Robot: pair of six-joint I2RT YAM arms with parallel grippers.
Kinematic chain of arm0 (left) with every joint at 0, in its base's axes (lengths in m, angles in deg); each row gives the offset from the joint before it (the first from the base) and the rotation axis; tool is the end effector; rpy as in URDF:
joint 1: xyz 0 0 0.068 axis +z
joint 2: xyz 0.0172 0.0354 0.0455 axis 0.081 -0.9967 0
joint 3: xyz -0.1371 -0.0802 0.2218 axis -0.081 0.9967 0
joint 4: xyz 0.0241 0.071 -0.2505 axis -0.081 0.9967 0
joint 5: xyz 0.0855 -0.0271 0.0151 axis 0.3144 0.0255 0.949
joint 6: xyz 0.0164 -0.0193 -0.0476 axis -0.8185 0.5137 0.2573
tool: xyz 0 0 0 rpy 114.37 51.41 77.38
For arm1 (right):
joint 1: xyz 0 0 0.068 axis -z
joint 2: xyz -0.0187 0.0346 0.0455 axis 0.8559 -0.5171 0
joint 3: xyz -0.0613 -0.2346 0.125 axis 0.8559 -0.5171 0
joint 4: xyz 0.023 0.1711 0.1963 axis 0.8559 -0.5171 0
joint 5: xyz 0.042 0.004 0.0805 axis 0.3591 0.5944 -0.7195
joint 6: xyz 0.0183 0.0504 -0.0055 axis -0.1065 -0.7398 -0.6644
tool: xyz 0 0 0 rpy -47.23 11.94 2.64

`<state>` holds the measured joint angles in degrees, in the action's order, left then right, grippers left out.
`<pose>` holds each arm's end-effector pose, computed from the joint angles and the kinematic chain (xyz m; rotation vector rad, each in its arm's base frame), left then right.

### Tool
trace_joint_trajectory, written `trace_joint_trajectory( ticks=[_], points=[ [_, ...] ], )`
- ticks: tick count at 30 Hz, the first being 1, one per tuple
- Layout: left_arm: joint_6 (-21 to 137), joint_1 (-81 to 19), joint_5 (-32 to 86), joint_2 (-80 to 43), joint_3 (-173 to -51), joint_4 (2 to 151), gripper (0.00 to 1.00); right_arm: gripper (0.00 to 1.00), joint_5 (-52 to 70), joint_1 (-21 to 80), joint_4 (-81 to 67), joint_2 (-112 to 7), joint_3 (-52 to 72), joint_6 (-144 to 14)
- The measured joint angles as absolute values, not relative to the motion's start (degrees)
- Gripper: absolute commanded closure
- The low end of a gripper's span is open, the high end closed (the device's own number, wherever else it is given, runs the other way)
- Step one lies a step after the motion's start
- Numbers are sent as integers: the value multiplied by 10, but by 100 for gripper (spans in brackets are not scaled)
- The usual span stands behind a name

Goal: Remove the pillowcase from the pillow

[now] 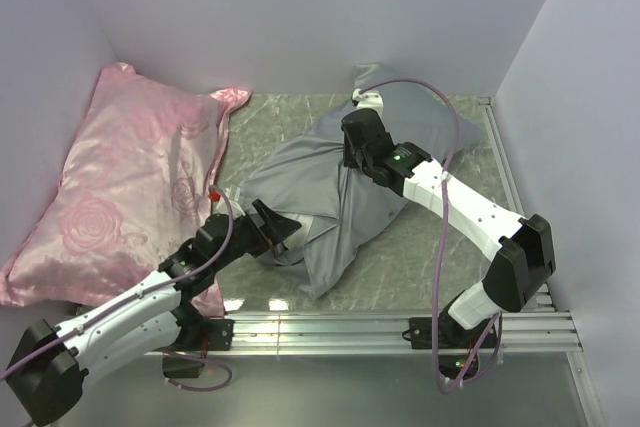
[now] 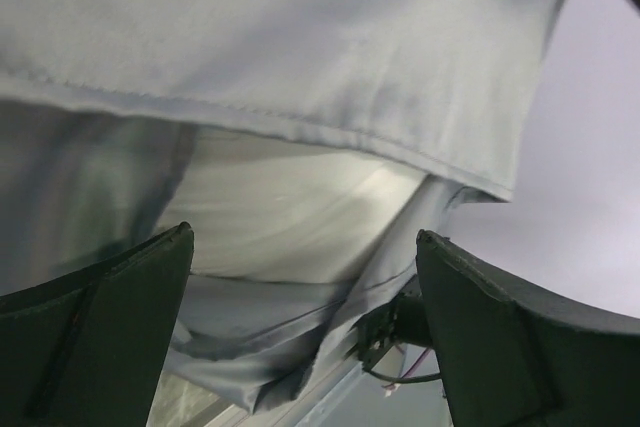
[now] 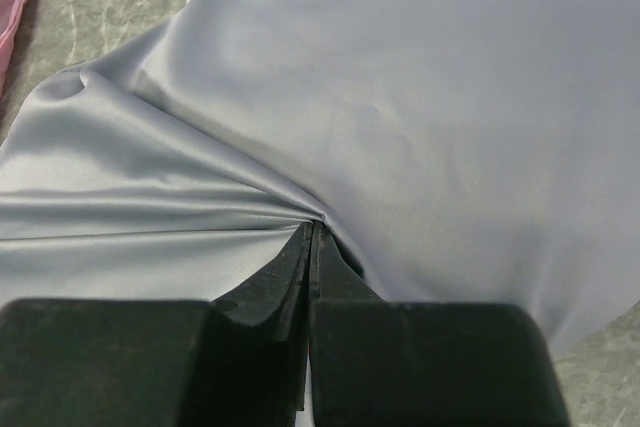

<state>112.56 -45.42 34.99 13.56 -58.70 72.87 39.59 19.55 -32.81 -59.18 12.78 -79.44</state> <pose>0.1363 -0.1178 0.2119 -0.4509 2.0642 -1.2112 0.2770 0.2091 0.3363 -0.1165 2.1347 0.1874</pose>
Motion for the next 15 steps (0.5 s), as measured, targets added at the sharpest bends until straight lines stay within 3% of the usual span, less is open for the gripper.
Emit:
trace_joint_trajectory(
  ticks=[15],
  points=[
    [1127,-465,350,33,-587,673,1,99,395,196,-328,-592,127,-799]
  ],
)
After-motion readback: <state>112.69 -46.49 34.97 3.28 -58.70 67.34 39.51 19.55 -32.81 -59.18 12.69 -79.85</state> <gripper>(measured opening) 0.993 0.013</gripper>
